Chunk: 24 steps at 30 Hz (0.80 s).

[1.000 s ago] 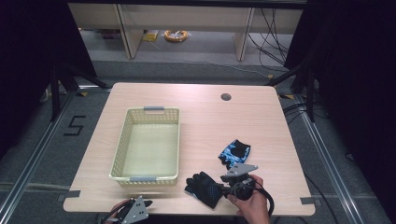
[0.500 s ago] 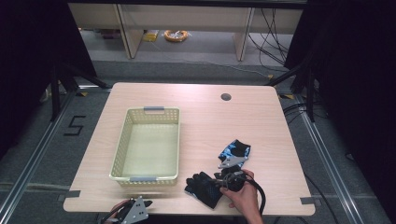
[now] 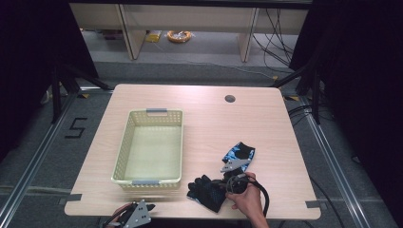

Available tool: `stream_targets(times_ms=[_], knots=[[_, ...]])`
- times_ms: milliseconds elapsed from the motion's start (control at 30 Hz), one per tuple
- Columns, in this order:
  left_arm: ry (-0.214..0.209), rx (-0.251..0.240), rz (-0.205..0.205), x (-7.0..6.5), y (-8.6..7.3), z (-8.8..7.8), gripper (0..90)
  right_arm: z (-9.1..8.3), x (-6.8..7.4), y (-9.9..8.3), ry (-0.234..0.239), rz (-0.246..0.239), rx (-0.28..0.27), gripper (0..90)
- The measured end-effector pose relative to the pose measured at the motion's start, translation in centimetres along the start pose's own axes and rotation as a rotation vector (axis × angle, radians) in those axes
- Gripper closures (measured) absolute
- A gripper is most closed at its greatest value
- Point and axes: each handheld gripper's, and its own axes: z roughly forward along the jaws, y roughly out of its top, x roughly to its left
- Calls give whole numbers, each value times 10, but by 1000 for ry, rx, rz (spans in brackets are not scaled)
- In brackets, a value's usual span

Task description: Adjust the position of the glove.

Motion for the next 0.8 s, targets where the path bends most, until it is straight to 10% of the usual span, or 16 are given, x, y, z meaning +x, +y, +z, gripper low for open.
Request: stream_targets(times_ms=[333, 600, 800], knots=[[12, -1, -12, 2, -1, 1, 170, -42, 11, 19, 52, -173, -50, 895], [15, -10, -9, 2, 0, 0, 171, -66, 14, 35, 119, -343, 34, 895], [34, -5, -13, 3, 0, 0, 171, -75, 7, 37, 140, -370, 69, 894]])
